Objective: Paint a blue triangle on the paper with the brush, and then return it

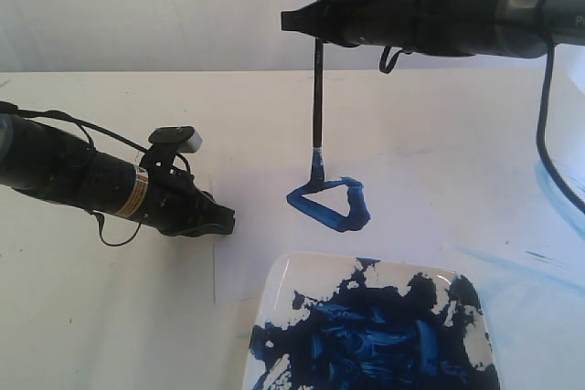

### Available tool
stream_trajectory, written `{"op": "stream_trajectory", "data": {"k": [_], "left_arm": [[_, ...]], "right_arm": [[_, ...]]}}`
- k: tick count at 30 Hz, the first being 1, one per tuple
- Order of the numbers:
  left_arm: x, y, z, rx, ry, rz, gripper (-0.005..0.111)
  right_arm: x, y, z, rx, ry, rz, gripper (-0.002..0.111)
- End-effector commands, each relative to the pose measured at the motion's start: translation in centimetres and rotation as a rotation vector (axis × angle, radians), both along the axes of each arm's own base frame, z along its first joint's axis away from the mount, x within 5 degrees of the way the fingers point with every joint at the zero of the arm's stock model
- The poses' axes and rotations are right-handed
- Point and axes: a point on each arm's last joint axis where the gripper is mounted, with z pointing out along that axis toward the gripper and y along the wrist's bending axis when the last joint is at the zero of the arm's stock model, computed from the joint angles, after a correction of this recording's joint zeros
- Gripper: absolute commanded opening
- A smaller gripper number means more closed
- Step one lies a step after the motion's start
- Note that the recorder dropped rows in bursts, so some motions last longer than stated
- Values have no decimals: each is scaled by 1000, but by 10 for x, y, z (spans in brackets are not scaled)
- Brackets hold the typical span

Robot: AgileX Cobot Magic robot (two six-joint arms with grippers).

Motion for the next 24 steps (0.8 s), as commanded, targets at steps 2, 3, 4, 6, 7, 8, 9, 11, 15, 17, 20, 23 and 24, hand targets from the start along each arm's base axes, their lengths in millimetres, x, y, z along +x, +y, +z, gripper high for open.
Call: {"op": "stream_trajectory", "data": {"k": [2, 3, 4, 6, 7, 8, 9, 11, 15, 17, 20, 23, 24], "left_arm": [[-1, 2, -1, 34, -16, 0, 0], [-1, 2, -1, 34, -16, 0, 0], [-1, 2, -1, 34, -16, 0, 0], [-1, 2, -1, 34, -16, 0, 0], [-1, 2, -1, 34, -16, 0, 0], [-1, 2, -1, 34, -16, 0, 0], [-1, 2, -1, 34, -16, 0, 0], [-1, 2, -1, 34, -16, 0, 0], [-1, 2, -1, 34, -16, 0, 0], [-1, 2, -1, 34, -16, 0, 0], [-1, 2, -1, 34, -16, 0, 0], [-1, 2, -1, 34, -16, 0, 0], [-1, 2, -1, 34, -16, 0, 0]], "right_arm": [[2, -4, -1, -30, -10, -32, 0], [2, -5, -1, -31, -10, -34, 0], [2, -5, 0, -31, -12, -37, 0], [2, -6, 1, -33, -14, -44, 0], [2, -7, 3, -34, -18, -53, 0], [2, -7, 4, -36, -19, -59, 0], [1, -8, 6, -36, -24, -63, 0], [1, -9, 9, -36, -30, -71, 0], [1, -10, 10, -38, -32, -78, 0], [1, -10, 10, -41, -32, -86, 0], [2, -12, 9, -47, -30, -98, 0], [2, -12, 9, -52, -30, -108, 0], [2, -13, 10, -54, -32, -117, 0]]}}
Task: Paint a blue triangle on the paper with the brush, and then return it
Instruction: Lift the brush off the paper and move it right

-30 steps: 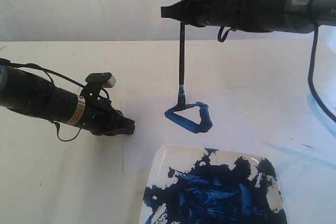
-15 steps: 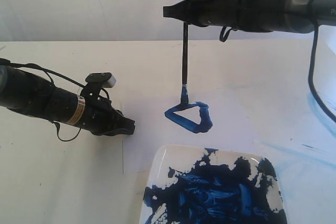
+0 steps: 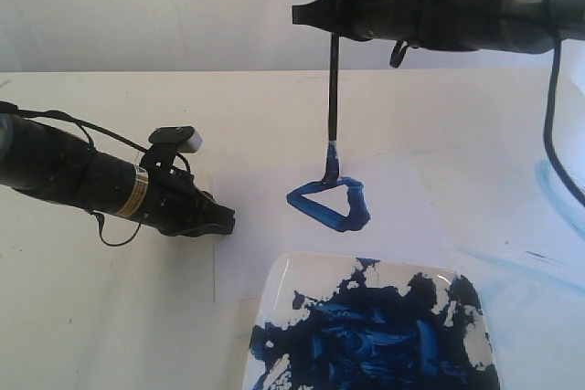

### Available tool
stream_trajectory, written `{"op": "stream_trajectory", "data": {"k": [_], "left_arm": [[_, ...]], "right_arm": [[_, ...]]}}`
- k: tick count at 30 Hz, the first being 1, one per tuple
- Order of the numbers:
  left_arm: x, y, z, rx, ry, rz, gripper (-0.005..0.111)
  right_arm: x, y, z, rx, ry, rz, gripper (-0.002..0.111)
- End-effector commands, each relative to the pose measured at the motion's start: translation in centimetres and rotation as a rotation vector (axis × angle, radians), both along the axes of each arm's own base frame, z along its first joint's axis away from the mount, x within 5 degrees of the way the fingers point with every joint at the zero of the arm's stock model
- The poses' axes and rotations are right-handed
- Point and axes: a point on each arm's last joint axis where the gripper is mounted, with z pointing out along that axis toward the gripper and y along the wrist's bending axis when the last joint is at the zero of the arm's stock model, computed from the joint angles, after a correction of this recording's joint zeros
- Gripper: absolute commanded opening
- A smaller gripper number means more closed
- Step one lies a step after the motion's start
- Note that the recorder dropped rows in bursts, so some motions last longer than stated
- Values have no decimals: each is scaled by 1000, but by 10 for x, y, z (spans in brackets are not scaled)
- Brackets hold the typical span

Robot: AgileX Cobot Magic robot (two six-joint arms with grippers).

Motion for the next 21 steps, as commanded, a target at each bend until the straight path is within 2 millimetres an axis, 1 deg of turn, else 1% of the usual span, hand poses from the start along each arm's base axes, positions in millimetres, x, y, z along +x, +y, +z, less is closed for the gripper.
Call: {"op": "stream_trajectory", "data": {"k": [1, 21], "left_arm": [[-1, 2, -1, 34, -16, 0, 0], [0, 2, -1, 36, -17, 2, 0]], "right_arm": [[0, -5, 4, -24, -17, -27, 0], [3, -14, 5, -64, -21, -122, 0]]}}
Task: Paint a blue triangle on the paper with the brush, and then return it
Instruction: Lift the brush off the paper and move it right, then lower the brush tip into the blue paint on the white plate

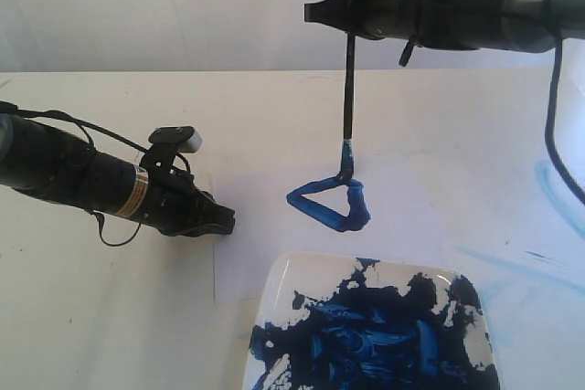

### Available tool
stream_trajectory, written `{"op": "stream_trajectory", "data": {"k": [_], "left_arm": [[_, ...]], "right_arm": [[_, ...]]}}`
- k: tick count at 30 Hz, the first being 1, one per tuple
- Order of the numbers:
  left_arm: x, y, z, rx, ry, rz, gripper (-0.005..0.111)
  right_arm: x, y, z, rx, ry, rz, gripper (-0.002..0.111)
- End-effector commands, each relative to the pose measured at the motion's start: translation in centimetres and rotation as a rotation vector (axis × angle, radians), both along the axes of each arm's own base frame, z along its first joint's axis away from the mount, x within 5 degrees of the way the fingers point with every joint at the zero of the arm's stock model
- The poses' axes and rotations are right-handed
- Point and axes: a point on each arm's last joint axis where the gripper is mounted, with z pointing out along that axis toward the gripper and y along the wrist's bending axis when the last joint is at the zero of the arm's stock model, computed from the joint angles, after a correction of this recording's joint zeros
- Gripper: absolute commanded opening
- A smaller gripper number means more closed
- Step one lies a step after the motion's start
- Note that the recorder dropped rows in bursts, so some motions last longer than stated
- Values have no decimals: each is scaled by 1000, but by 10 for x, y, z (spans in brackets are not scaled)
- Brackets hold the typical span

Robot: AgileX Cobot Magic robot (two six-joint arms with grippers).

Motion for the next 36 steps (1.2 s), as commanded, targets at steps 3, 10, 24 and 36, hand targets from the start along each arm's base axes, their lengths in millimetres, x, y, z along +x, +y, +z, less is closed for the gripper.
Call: {"op": "stream_trajectory", "data": {"k": [3, 10, 24, 36], "left_arm": [[0, 2, -1, 35, -16, 3, 0], [-1, 2, -1, 34, -15, 2, 0], [4, 40, 95, -42, -269, 113, 0], [-74, 106, 231, -71, -714, 402, 0]], "right_arm": [[-4, -6, 15, -14, -36, -23, 0], [-19, -12, 57, 43, -110, -8, 0], [-91, -59, 103, 49, -166, -85, 0], [-204, -116, 158, 311, -267, -97, 0]]}}
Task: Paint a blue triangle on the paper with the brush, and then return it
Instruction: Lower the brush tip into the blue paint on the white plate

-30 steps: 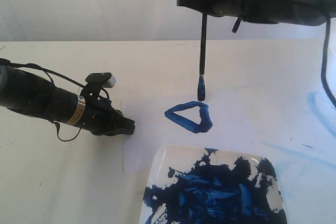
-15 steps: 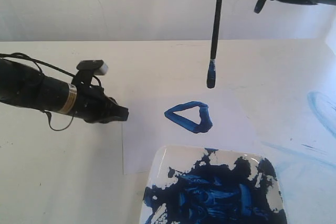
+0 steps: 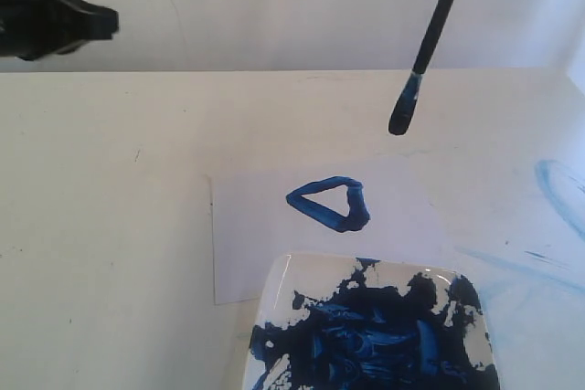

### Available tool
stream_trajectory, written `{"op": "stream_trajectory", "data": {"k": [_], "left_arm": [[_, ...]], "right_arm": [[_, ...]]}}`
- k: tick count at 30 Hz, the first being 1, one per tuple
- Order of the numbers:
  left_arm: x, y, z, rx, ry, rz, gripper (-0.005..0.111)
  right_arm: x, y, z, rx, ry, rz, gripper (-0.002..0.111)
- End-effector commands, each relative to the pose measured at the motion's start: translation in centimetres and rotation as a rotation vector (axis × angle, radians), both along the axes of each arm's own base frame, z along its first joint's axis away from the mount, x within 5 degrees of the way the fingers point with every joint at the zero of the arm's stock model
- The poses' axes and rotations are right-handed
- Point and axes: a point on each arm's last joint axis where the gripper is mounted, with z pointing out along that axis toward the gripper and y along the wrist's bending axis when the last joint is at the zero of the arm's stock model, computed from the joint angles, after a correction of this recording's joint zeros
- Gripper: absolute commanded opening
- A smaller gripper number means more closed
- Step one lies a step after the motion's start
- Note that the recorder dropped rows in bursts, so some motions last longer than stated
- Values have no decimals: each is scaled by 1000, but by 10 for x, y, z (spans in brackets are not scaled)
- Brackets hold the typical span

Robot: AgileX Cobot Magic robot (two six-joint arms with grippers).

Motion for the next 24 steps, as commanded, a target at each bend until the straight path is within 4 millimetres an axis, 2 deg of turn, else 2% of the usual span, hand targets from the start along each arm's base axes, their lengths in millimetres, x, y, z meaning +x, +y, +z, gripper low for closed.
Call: {"op": "stream_trajectory", "data": {"k": [1, 5, 11, 16, 20, 24], "left_arm": [[-50, 27, 29, 6, -138, 154, 0], [-99, 37, 36, -9, -227, 164, 0], [-152, 38, 22, -78, -259, 113, 0], [-176, 40, -8, -84, -233, 102, 0], [-186, 38, -34, -68, -187, 63, 0], [-191, 39, -58, -13, -162, 53, 0]], "right_arm": [[-39, -19, 10, 99, -33, 18, 0], [-66, -21, 23, 180, -78, 149, 0], [-81, -5, 25, 325, 16, 385, 0], [-77, -8, 9, 238, 169, 377, 0], [-74, -17, -5, 203, 335, 339, 0], [-71, -24, -12, 175, 411, 343, 0]]}}
